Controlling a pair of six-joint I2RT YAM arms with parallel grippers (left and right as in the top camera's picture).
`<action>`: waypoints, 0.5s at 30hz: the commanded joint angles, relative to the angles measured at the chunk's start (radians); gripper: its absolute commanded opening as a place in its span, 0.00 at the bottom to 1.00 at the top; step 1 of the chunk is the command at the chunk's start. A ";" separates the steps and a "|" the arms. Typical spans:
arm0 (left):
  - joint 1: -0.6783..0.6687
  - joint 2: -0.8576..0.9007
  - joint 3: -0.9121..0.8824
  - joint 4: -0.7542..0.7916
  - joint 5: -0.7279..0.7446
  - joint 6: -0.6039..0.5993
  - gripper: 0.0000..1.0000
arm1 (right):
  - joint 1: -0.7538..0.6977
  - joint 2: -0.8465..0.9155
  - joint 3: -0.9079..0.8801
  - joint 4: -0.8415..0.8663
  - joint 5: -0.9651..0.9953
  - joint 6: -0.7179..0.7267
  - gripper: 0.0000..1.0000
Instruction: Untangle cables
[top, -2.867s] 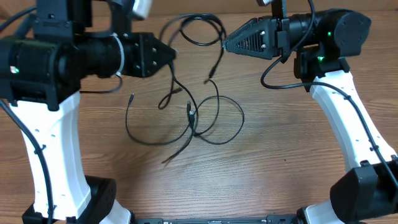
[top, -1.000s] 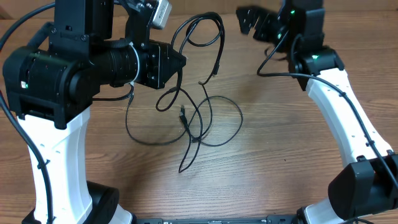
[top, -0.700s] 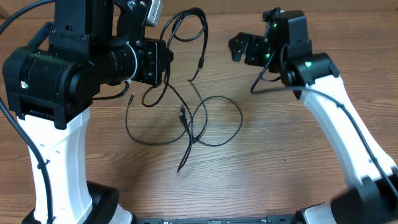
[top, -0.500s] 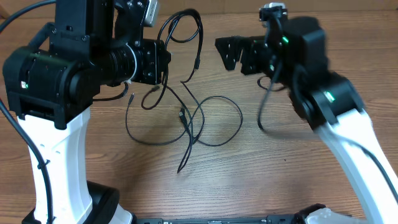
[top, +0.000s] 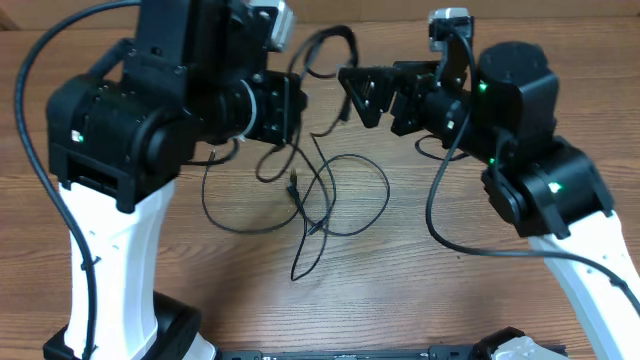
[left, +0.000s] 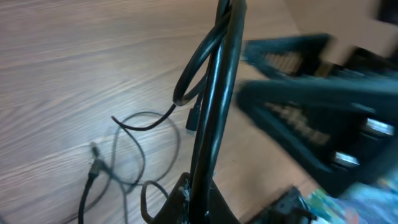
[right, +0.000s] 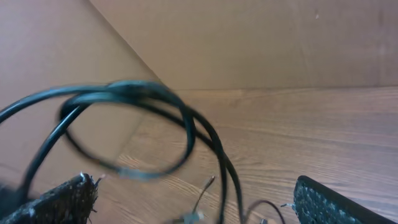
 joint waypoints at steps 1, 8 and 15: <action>-0.064 0.005 -0.006 0.018 0.034 -0.027 0.04 | 0.001 0.013 0.011 0.018 -0.010 0.038 1.00; -0.108 -0.014 0.005 0.039 -0.042 -0.025 0.04 | -0.010 0.092 0.010 0.000 0.134 0.037 1.00; 0.054 -0.115 0.013 0.038 -0.052 -0.016 0.04 | -0.086 0.143 0.010 -0.008 0.158 0.033 1.00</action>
